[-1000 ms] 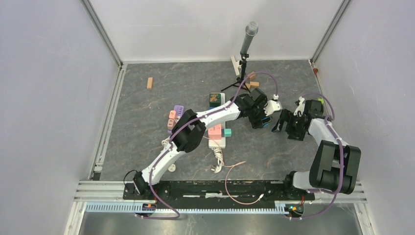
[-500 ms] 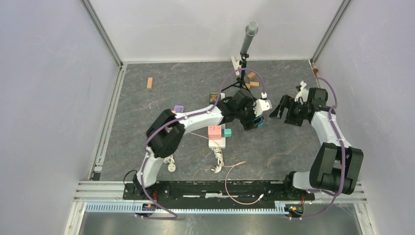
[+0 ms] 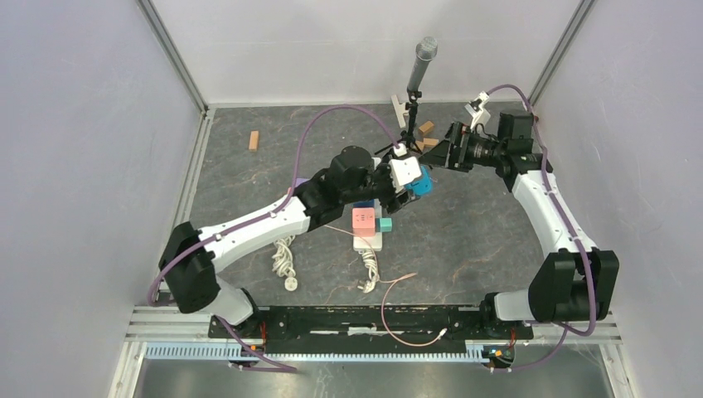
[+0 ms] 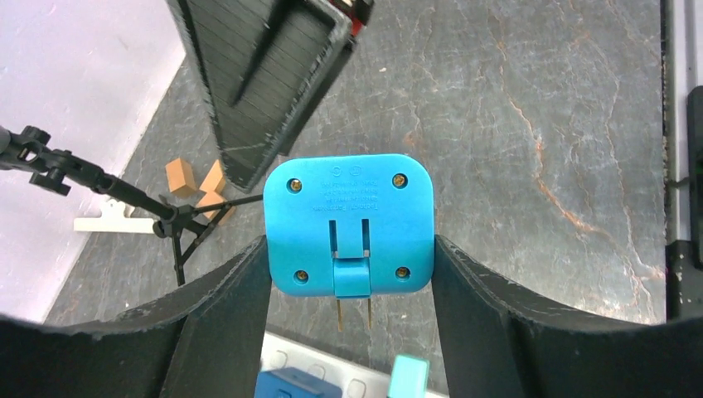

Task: Insert the plug
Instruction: Pick up the plug from the center of the board.

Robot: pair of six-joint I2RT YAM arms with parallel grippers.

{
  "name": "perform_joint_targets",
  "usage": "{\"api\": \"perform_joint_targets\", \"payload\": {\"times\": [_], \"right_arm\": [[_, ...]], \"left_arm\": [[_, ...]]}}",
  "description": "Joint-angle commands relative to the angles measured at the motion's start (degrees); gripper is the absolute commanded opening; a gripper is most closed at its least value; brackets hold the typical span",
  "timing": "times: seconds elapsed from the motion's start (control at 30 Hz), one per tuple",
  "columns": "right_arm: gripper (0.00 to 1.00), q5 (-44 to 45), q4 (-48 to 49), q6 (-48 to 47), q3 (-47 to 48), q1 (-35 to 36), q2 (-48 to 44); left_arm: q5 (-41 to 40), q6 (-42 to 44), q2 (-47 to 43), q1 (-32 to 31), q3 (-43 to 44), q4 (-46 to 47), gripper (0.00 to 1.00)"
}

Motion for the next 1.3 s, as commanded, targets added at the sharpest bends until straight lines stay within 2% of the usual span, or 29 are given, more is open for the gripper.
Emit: {"api": "perform_joint_targets", "payload": {"times": [0.0, 0.13, 0.4, 0.63, 0.7, 0.93, 1.07, 1.2, 1.27], "right_arm": [[0.91, -5.1, 1.6, 3.4, 2.4, 1.9, -1.2], [0.91, -0.1, 0.9, 3.2, 2.8, 1.8, -5.1], [0.92, -5.1, 2.4, 5.5, 0.4, 5.0, -5.2], [0.88, -6.0, -1.3, 3.4, 1.2, 10.4, -1.8], [0.85, -6.5, -1.2, 3.5, 1.6, 11.8, -1.1], [0.62, -6.9, -2.7, 3.2, 2.1, 15.4, 0.6], [0.62, -6.7, -3.0, 3.7, 1.4, 15.6, 0.1], [0.7, -6.8, -3.8, 3.6, 0.6, 15.6, 0.0], [0.71, -7.0, -3.8, 3.5, 0.1, 15.6, -0.1]], "left_arm": [[-0.6, 3.4, -4.8, 0.2, -3.4, 2.0, 0.59], [-1.5, 4.6, -6.9, 0.2, -4.5, -0.7, 0.59], [-2.0, 6.2, -7.7, 0.2, -5.0, -1.9, 0.58], [-2.3, 6.0, -7.3, 0.2, -3.7, -3.5, 0.57], [-2.2, 6.1, -7.3, 0.2, -3.3, -3.9, 0.57], [-2.6, 6.3, -7.4, 0.2, -3.4, -4.1, 0.56], [-2.9, 6.4, -7.6, 0.2, -3.5, -4.2, 0.56], [-3.2, 6.9, -7.9, 0.2, -3.7, -4.1, 0.56], [-3.4, 7.0, -8.0, 0.2, -3.6, -4.3, 0.56]]}}
